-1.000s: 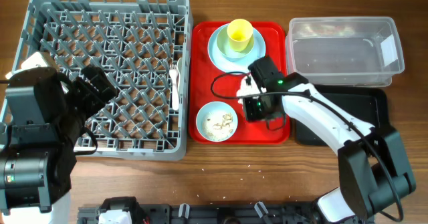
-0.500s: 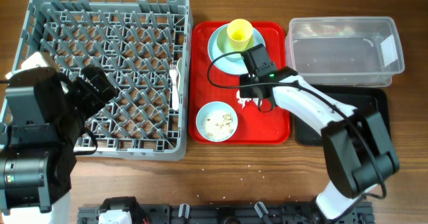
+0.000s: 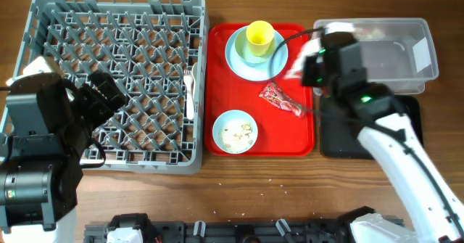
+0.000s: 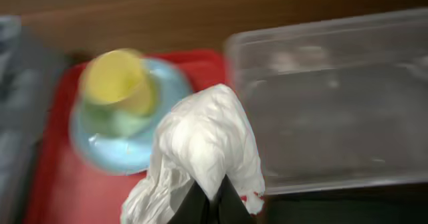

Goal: Sort waste into correct bins and load items into the dishwasher rack
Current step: 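Carry the napkin into the clear plastic bin and release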

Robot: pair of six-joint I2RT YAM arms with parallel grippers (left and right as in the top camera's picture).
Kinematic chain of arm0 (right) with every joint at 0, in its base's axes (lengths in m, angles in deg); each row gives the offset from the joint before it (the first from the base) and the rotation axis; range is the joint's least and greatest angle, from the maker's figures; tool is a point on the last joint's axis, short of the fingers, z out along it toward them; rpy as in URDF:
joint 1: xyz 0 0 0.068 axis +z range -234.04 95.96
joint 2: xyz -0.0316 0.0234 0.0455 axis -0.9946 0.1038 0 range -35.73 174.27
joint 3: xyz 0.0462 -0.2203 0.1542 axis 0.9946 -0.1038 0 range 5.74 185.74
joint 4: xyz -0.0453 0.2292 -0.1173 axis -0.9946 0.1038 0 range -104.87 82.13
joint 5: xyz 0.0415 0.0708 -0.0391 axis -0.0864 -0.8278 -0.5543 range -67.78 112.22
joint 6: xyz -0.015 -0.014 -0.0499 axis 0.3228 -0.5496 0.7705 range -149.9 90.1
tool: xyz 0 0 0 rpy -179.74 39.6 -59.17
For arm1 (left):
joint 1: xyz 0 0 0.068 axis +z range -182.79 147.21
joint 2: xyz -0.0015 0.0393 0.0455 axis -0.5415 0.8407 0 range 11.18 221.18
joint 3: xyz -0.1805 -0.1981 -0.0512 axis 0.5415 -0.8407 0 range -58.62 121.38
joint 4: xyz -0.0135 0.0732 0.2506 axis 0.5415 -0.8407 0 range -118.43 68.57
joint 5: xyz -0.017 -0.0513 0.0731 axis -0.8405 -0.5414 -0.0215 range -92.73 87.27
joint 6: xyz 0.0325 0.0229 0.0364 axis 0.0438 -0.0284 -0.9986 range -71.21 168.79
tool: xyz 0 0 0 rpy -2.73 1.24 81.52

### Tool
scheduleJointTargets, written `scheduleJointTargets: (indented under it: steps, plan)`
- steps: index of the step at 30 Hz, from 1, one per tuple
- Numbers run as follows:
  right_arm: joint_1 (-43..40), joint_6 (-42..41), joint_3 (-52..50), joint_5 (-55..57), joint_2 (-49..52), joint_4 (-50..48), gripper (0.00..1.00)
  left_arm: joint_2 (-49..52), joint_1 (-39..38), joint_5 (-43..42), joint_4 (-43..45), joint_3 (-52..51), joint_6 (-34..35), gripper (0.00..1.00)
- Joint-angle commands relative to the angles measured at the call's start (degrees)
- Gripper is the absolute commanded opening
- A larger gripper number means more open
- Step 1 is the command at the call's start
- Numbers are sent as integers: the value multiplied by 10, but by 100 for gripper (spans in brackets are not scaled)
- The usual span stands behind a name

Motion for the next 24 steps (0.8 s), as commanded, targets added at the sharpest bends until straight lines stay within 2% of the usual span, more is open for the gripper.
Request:
scheduleJointTargets:
  steps: [1, 3, 5, 6, 8, 9, 10, 12, 14, 15, 17, 20, 22, 24]
  plan:
    - [-112, 7, -7, 51, 27, -21, 4, -1, 5, -1, 1, 2, 8, 100]
    - [-173, 7, -10, 23, 77, -62, 4, -1, 5, -1, 1, 2, 7, 100]
    - [-221, 48, -10, -51, 146, -123, 5, -1, 5, -1, 1, 2, 8, 100]
    - [-233, 56, -10, -81, 172, -141, 10, -1, 5, -1, 1, 2, 8, 100]
    - [-243, 57, -10, -92, 195, -159, 70, -1, 5, -1, 1, 2, 8, 100]
    - [-247, 61, -5, -92, 189, -161, 93, -1, 5, -1, 1, 2, 8, 100]
    - [-249, 70, 11, -92, 173, -151, 100, -1, 5, -1, 1, 2, 7, 100]
    - [-250, 107, 48, -121, 127, -115, 100, -1, 5, -1, 1, 2, 7, 100]
    - [-248, 129, 86, -198, 56, -50, 100, -1, 5, -1, 1, 2, 8, 100]
    - [-248, 146, 99, -258, 20, -7, 96, -1, 5, -1, 1, 2, 8, 100]
    - [-247, 175, 100, -342, -37, 45, 72, -1, 5, -1, 1, 2, 7, 100]
    - [-210, 214, 91, -360, -89, 190, 22, -1, 5, -1, 1, 2, 8, 100]
    - [-165, 221, 59, -338, -86, 212, 18, -1, 5, -1, 1, 2, 7, 100]
    - [-130, 214, 26, -298, -80, 213, 25, -1, 5, -1, 1, 2, 7, 100]
